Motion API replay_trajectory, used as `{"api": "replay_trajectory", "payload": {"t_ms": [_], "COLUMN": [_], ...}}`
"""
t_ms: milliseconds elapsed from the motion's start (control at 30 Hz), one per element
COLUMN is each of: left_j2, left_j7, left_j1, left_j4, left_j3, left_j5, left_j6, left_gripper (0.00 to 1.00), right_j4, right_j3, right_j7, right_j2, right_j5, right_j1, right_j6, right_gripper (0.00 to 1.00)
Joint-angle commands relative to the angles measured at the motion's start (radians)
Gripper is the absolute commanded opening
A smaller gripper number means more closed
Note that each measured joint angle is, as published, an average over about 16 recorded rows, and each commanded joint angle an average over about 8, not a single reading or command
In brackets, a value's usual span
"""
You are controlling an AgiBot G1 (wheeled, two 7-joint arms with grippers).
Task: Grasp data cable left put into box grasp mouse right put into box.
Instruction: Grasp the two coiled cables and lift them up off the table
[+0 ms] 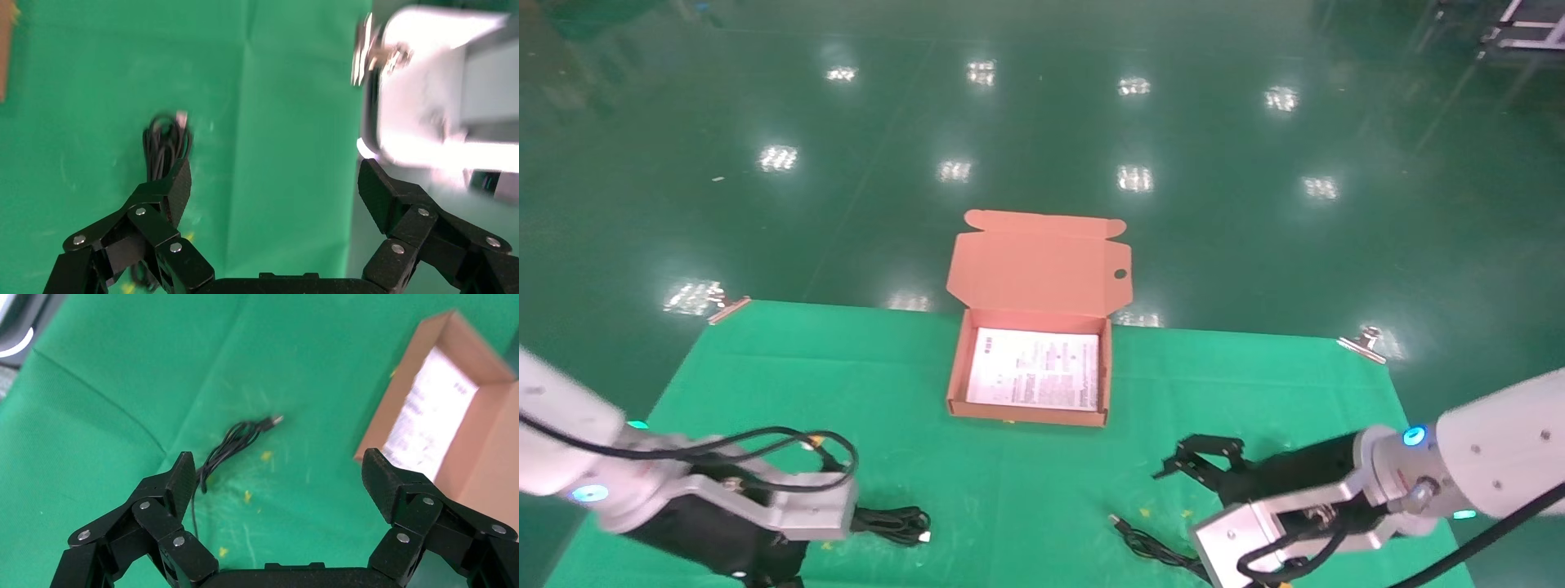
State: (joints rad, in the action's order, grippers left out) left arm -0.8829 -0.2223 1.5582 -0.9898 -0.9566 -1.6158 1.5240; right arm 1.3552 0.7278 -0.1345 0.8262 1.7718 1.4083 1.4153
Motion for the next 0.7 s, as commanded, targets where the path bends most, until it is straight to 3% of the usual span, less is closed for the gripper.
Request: {"api": "replay_trajectory", "payload": {"t_ms": [33,333,700], "left_j2": [-0.028,-0.09,-0.168], "left_j7": [0.007,0.004,0.034], "left_j1": [0.012,-0.014,-0.032], "left_j4": [0.024,0.129,0.271], "left_j3": [-0.028,-0.053,-0.069], "left_j5": [-0.049,-0.149,-0.207], "left_j6": [-0.012,-0.149,-0.266], "left_gripper": [1.0,1.0,1.0], "right_j4": [-0.001,-0.008,-0.074], "right_j3": [0.014,0.059,0.078], "right_j7": [0.002,0.175,0.333], "right_j2": [0.013,0.073,0.149], "right_j5": [0.034,0.259,0.336], "right_j1": [-0.009,-0.085,-0.125], "right_j6": [-0.018,-0.145,-0.167], "right_gripper": [1.0,1.0,1.0]}}
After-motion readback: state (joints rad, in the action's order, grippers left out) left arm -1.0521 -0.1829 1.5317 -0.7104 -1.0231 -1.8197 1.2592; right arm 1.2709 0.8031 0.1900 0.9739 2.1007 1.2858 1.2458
